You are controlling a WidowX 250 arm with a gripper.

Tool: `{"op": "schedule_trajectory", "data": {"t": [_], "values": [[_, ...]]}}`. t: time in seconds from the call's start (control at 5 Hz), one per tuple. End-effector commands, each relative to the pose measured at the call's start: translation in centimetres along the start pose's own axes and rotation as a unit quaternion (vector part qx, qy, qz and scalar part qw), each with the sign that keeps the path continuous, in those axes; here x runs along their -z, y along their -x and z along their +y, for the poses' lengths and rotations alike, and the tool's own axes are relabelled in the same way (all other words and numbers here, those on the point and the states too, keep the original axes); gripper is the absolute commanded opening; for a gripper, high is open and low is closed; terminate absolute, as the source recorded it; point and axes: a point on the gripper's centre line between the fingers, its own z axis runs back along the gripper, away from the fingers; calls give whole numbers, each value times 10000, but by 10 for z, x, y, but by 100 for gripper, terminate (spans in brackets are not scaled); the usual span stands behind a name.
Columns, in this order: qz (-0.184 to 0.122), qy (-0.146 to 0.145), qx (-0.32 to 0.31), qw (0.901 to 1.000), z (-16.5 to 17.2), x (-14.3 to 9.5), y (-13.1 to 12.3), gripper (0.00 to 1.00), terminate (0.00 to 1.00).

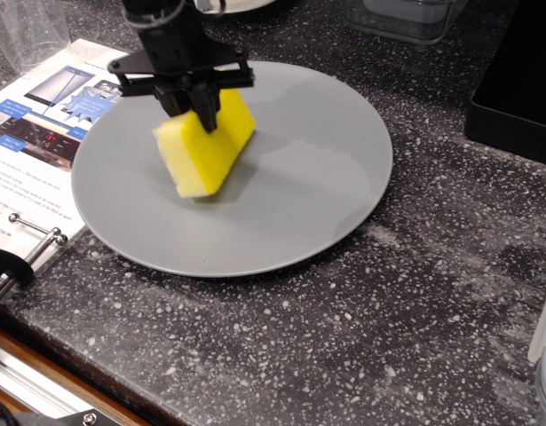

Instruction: Pick up sponge and wipe plate

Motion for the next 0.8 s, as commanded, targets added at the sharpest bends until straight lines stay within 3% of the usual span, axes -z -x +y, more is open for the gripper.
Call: {"op": "schedule_trajectory", "data": {"t": [0.0, 0.4, 0.6], "values": [[-243, -207, 31, 9995, 48, 7, -10, 0, 0], [-755, 73, 137, 9970, 86, -20, -18, 0, 0], [-657, 201, 266, 9973, 97, -32, -19, 0, 100]]}}
